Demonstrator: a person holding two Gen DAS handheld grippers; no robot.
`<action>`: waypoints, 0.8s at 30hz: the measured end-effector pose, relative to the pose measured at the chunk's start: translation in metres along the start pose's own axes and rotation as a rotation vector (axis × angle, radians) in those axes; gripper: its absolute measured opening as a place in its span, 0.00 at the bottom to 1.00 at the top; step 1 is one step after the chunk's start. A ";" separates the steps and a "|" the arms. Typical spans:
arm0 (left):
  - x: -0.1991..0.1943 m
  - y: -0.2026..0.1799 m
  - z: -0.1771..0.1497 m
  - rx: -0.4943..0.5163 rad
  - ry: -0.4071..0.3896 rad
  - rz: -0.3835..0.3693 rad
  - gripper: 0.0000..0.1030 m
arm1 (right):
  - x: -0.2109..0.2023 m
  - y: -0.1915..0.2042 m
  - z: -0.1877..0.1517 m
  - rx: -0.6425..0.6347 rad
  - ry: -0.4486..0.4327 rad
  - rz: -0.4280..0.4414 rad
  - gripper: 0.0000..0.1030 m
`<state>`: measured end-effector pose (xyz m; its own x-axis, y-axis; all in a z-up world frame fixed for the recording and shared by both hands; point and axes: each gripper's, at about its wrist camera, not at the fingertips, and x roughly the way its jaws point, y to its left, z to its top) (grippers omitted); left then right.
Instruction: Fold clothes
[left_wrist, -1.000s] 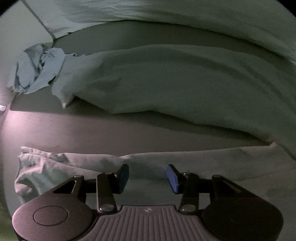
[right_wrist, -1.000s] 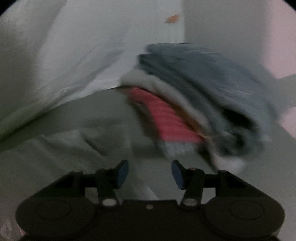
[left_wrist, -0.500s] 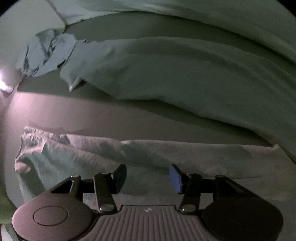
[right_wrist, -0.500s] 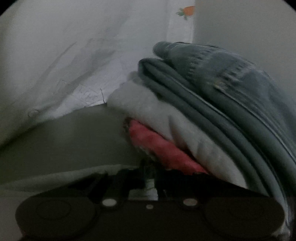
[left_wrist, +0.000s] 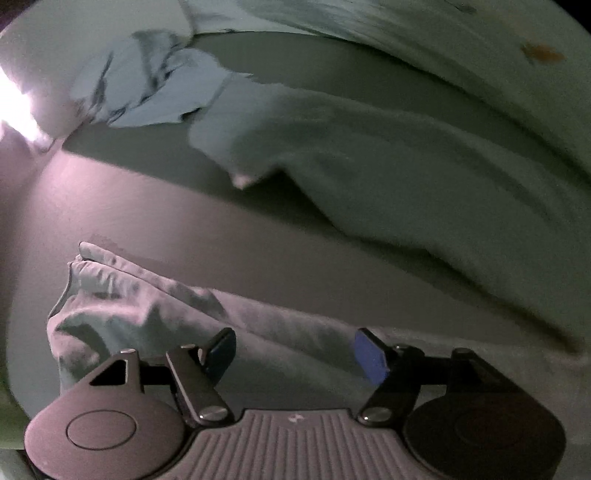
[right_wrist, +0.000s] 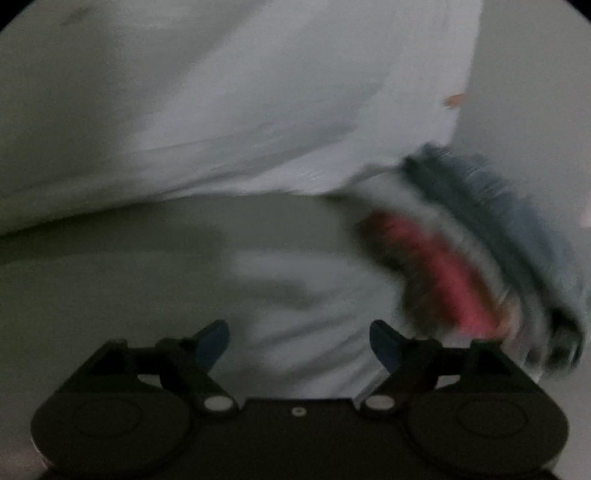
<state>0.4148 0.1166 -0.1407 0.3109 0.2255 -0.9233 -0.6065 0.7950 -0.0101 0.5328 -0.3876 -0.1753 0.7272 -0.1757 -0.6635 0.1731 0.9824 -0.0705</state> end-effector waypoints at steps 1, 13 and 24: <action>0.003 0.014 0.007 -0.045 -0.006 -0.040 0.73 | -0.013 0.016 -0.011 0.007 0.023 0.026 0.83; 0.087 0.106 0.070 -0.464 0.065 -0.683 0.75 | -0.130 0.173 -0.089 0.074 0.193 0.226 0.83; 0.126 0.130 0.102 -0.670 0.026 -0.774 0.44 | -0.132 0.229 -0.060 0.015 0.136 0.213 0.83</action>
<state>0.4496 0.3057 -0.2193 0.7797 -0.2350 -0.5804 -0.5329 0.2376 -0.8121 0.4368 -0.1358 -0.1483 0.6521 0.0461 -0.7567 0.0361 0.9951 0.0917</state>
